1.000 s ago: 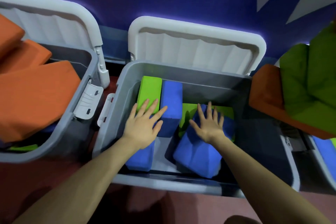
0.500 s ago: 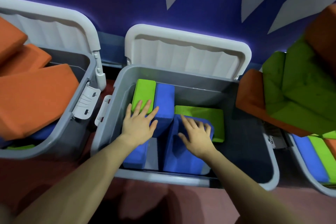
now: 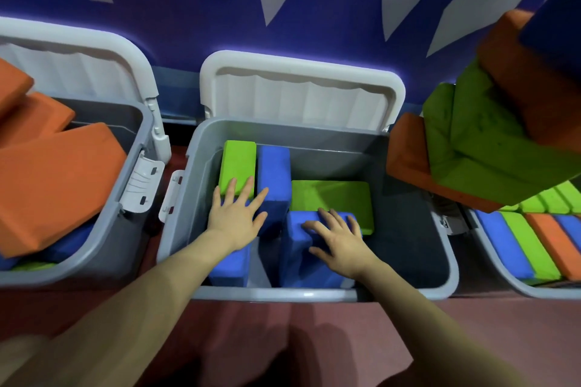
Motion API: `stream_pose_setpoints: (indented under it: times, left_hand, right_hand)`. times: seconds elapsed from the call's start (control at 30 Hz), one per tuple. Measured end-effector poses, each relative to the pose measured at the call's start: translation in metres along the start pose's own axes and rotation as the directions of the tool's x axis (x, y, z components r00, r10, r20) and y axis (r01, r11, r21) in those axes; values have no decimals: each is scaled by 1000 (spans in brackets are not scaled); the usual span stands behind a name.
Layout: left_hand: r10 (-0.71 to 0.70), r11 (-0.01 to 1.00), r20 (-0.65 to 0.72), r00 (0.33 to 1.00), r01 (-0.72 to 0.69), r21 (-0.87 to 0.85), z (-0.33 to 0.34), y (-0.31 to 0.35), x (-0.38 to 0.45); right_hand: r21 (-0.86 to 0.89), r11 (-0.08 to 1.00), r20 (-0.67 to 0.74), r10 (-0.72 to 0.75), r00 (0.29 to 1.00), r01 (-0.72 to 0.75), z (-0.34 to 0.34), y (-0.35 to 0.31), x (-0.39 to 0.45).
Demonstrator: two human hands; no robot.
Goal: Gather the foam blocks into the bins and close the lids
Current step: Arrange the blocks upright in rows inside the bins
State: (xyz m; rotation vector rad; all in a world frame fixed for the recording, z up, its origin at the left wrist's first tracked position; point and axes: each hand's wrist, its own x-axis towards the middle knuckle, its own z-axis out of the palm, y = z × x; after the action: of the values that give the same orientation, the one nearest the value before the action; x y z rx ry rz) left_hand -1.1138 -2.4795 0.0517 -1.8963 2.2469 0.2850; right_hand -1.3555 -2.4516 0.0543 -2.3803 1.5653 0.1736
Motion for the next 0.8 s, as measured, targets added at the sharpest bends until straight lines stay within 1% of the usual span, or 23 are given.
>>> stream_pose_setpoints:
  times: [0.03, 0.1, 0.17, 0.2, 0.3, 0.4, 0.47, 0.5, 0.57, 0.63, 0.7, 0.73, 0.8]
  left_hand:
    - [24, 999, -15, 1000, -25, -24, 1, 3, -3]
    - [115, 990, -46, 992, -118, -73, 4, 10, -13]
    - [232, 968, -23, 972, -233, -92, 6, 21, -22]
    - [271, 959, 4, 963, -269, -89, 8, 25, -25]
    - [303, 950, 42, 952, -299, -91, 15, 33, -21]
    - [342, 938, 50, 938, -337, -81, 16, 40, -18]
    - [363, 927, 50, 930, -356, -114, 15, 43, -19]
    - [375, 922, 52, 926, -366, -130, 14, 43, -20]
    - [410, 904, 32, 911, -401, -150, 13, 38, -21]
    - [438, 875, -53, 897, -439, -203, 9, 32, -21]
    - [445, 856, -122, 887, -462, -231, 0, 26, -18]
    - [444, 851, -164, 881, -472, -231, -5, 25, -16]
    - [425, 839, -247, 871, -481, -255, -19, 21, -14]
  right_hand:
    - [-35, 999, -12, -14, 1000, 14, -2, 2, 0]
    - [-85, 996, -23, -26, 999, 24, -7, 4, 3]
    - [-104, 994, 11, -20, 1000, 21, -8, 4, 5]
    - [-85, 996, 38, -5, 999, 9, -8, 4, 5]
    - [-4, 999, 140, 41, 989, -40, -8, 4, -1]
    - [-85, 996, 168, 15, 986, -1, -13, 9, -6]
    - [-158, 987, 151, 1, 989, 23, -16, 12, -10]
    - [-182, 983, 134, -10, 991, 35, -18, 12, -12]
    - [-159, 986, 72, -28, 997, 39, -21, 10, -16]
    - [-115, 993, -63, -48, 997, 41, -24, 7, -20]
    - [-40, 999, -211, -42, 977, 34, -29, 1, -23]
    - [-11, 1000, -258, -20, 966, 17, -34, -6, -25]
    - [-20, 999, -345, 25, 938, -33, -46, -22, -26]
